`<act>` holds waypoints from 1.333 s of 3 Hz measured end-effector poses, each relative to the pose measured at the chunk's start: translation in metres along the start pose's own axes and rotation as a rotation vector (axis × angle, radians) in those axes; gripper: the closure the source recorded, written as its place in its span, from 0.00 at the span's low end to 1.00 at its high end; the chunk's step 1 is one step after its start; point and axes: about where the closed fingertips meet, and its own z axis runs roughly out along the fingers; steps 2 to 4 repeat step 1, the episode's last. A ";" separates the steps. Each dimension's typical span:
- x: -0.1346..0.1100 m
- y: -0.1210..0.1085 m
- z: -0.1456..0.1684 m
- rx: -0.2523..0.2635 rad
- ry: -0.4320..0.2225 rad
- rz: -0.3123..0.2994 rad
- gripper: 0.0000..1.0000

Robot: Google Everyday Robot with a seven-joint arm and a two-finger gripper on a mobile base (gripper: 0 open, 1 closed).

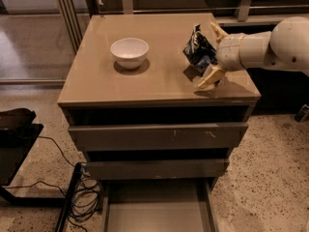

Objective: Pick blue chip bag from bottom drawer and place on counter

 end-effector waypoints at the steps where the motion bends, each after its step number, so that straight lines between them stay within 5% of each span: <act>1: 0.000 0.000 0.000 0.000 0.000 0.000 0.00; 4: 0.000 0.000 0.000 0.000 0.000 0.000 0.00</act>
Offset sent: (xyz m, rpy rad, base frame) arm 0.0000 0.0000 0.0000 0.0000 0.0000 0.0000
